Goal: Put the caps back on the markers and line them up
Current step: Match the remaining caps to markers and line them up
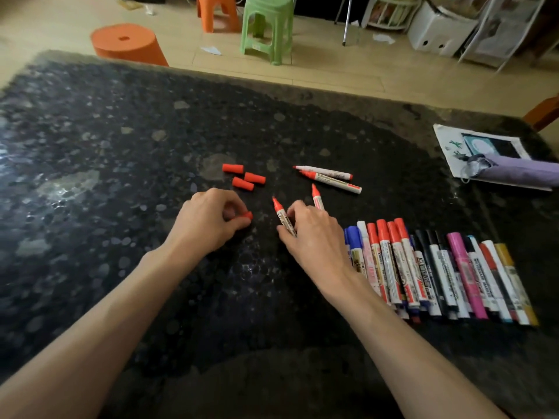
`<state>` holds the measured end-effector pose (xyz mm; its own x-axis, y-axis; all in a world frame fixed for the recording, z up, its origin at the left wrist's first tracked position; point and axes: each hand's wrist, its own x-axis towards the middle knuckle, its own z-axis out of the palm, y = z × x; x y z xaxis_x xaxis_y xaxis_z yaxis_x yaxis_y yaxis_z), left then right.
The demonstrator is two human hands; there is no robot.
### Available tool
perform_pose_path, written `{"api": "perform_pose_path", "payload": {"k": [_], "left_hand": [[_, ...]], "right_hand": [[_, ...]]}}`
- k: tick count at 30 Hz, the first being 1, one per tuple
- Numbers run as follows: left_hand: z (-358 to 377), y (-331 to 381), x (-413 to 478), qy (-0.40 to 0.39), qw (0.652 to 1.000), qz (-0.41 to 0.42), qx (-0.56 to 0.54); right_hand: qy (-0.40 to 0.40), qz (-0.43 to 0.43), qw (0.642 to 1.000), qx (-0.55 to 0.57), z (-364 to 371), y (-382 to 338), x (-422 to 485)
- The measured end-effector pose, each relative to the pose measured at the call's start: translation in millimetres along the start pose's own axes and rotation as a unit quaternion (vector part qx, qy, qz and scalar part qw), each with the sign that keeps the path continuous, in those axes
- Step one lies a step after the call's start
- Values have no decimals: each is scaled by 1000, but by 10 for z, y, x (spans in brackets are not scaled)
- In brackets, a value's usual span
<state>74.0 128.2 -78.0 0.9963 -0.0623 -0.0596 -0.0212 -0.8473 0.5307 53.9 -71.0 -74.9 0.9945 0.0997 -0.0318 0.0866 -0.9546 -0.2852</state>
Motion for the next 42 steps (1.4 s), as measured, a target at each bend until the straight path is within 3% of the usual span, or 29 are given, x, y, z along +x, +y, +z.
{"api": "perform_pose_path", "payload": {"k": [5,11,14,19,21,24,32,38,42], "left_hand": [[-18,22,13,-35,994,-37,-93],[-7,172,-40,-42,963,-50,-262],[-15,267,-58,-50,948,-36,-311],[69,385,-52,-88,910,-75,-397],[114,374,-47,-90,919,-84,-374],[162,340,-34,-79,952,-27,-295],[205,432,-45,-73,965,28,-252],[193,434,-14,-57,968,17,-242],[121,356,22,-25,979,-2,-202]], "right_hand": [[-11,43,998,53,-150,103,-35],[20,11,986,165,-303,386,-170],[14,-16,984,176,-368,482,-250],[70,-17,986,150,-455,635,-267],[70,7,990,121,-477,702,-276],[59,32,992,102,-503,772,-279],[52,20,996,72,-509,773,-262],[73,42,986,145,-468,621,-173],[28,47,994,92,-290,297,-111]]}}
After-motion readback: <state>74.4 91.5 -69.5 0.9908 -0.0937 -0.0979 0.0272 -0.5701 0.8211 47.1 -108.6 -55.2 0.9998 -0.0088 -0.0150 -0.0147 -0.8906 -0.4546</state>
